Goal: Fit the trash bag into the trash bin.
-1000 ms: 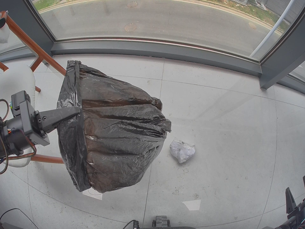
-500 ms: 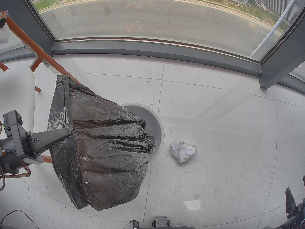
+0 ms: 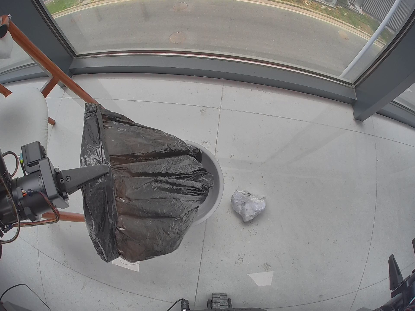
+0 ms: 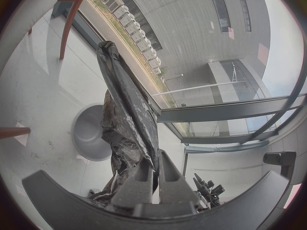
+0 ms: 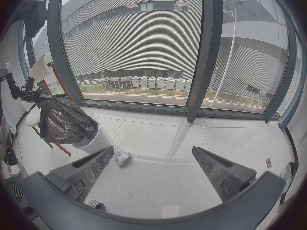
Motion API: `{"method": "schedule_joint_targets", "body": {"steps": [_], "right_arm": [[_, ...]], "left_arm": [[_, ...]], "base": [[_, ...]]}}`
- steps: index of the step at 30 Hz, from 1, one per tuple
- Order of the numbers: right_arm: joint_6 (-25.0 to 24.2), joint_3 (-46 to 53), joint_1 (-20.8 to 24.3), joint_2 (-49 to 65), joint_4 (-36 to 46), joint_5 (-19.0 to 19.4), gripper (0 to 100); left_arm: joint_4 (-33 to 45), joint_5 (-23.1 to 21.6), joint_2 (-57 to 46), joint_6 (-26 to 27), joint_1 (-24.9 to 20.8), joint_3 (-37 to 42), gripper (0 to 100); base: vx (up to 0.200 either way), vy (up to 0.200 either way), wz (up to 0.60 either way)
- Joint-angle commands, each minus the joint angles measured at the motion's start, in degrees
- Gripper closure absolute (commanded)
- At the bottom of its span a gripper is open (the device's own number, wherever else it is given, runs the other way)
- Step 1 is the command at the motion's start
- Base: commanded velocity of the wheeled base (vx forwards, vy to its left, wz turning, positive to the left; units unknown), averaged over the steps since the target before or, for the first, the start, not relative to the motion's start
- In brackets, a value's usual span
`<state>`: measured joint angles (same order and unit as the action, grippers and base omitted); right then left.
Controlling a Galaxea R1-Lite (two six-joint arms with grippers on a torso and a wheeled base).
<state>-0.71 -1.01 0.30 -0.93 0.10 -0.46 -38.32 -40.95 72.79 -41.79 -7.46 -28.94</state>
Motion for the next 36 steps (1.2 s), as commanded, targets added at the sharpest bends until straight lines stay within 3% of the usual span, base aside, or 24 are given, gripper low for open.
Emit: {"method": "schedule_joint_targets", "body": {"steps": [1, 11, 15, 22, 25, 30, 34, 36], "right_arm": [[0.0, 1.0, 0.0, 0.5, 0.0, 0.0, 0], [0.1, 0.9, 0.0, 0.5, 0.1, 0.0, 0], [0.2, 0.9, 0.0, 0.5, 0.1, -0.2, 0], [0.4, 0.9, 0.0, 0.5, 0.1, -0.1, 0], [0.5, 0.9, 0.0, 0.5, 0.1, -0.1, 0], [0.4, 0.9, -0.1, 0.5, 0.2, 0.3, 0], [0.4, 0.9, -0.1, 0.5, 0.2, 0.4, 0], [0.4, 0.9, -0.2, 0.5, 0.2, 0.4, 0]], "left_arm": [[0.0, 3.9, 5.1, 0.8, -0.1, -2.2, 100], [0.3, 4.8, 11.3, 5.8, -0.2, -6.5, 100], [0.8, 7.0, 13.8, 13.0, -0.4, -8.1, 100], [15.5, 9.8, 14.0, 14.6, -2.3, -17.6, 100], [16.4, 13.4, 17.2, 16.5, -4.6, -20.4, 100], [16.5, 25.2, 22.0, 26.8, -9.6, -22.6, 100], [17.2, 25.7, 22.9, 33.0, -11.1, -24.3, 100], [19.3, 25.7, 24.1, 39.8, -11.3, -26.9, 100]], "base": [[0.000, 0.000, 0.00], [0.000, 0.000, 0.00], [0.000, 0.000, 0.00], [0.000, 0.000, 0.00], [0.000, 0.000, 0.00], [0.000, 0.000, 0.00], [0.000, 0.000, 0.00], [0.000, 0.000, 0.00]]}}
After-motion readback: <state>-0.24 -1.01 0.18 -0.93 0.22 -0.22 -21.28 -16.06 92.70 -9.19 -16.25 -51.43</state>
